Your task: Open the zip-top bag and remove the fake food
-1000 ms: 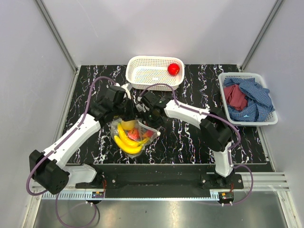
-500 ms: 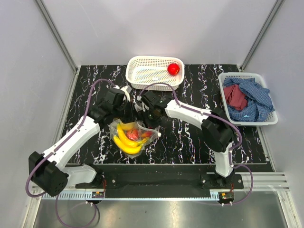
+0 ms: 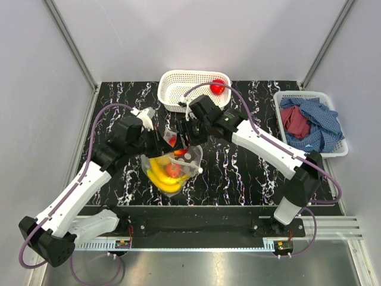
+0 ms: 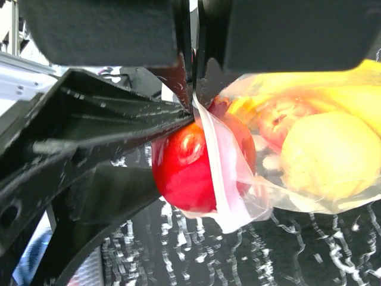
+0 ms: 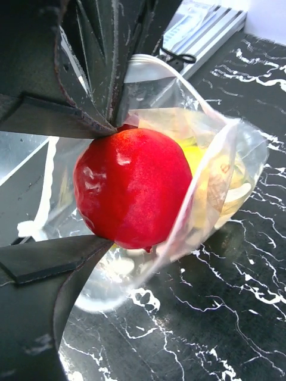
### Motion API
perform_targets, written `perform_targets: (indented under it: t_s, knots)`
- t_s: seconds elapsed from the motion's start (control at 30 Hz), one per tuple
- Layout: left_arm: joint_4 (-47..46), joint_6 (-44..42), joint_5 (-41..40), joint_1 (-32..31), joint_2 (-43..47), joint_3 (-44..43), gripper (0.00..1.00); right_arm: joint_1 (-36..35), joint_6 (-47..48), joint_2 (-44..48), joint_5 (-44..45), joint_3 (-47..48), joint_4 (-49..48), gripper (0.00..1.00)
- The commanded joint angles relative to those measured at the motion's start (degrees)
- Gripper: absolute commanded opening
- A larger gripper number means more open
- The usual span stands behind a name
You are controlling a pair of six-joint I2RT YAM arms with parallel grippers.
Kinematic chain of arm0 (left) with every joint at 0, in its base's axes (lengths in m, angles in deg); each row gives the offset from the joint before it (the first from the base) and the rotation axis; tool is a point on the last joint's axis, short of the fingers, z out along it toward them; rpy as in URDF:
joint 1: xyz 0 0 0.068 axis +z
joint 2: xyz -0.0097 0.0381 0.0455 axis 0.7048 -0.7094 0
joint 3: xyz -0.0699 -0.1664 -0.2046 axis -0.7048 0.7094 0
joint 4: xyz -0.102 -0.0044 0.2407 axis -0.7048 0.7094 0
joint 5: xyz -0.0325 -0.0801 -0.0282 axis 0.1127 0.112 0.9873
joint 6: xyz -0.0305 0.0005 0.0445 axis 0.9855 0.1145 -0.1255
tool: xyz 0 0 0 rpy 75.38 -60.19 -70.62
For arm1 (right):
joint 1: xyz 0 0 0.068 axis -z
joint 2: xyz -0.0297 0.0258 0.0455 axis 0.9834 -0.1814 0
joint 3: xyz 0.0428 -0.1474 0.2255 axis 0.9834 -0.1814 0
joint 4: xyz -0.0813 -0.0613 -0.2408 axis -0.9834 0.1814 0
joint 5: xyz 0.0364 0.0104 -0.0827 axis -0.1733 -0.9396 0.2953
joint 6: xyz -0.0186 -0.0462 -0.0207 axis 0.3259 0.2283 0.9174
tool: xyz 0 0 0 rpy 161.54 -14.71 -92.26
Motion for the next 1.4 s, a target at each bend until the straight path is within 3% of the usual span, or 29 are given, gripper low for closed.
perform_targets:
  t_s: [0.0, 0.13, 0.53, 0.97, 1.17, 1.37]
  knots:
    - [0.4, -0.81, -1.12, 0.42, 2.03, 1.17, 0.0, 0.37, -2.83, 4.44, -0.79, 4.77, 0.25, 0.04]
    - [2.16, -1.34, -1.83, 0.59, 3.26, 1.43, 0.0, 1.51, -2.74, 5.84, -0.26, 6.87, 1.31, 0.0]
    - [2.25, -2.31, -1.65, 0.77, 3.44, 0.81, 0.0, 2.39, -3.88, 2.86, -7.9, 11.36, 1.75, 0.0]
    - [2.08, -2.22, -1.04, 1.21, 2.74, 1.96, 0.0, 10.91, -6.7, 0.4, -12.39, 22.34, 1.14, 0.0]
    - [2.16, -2.57, -0.77, 1.21, 2.56, 1.87, 0.0, 16.44, -5.03, -7.14, -11.87, 29.72, 0.78, 0.0]
    - [2.16, -5.02, -0.16, 1.21, 1.42, 0.73, 0.0, 19.09, 0.94, -17.41, -4.05, 39.65, 0.26, 0.0]
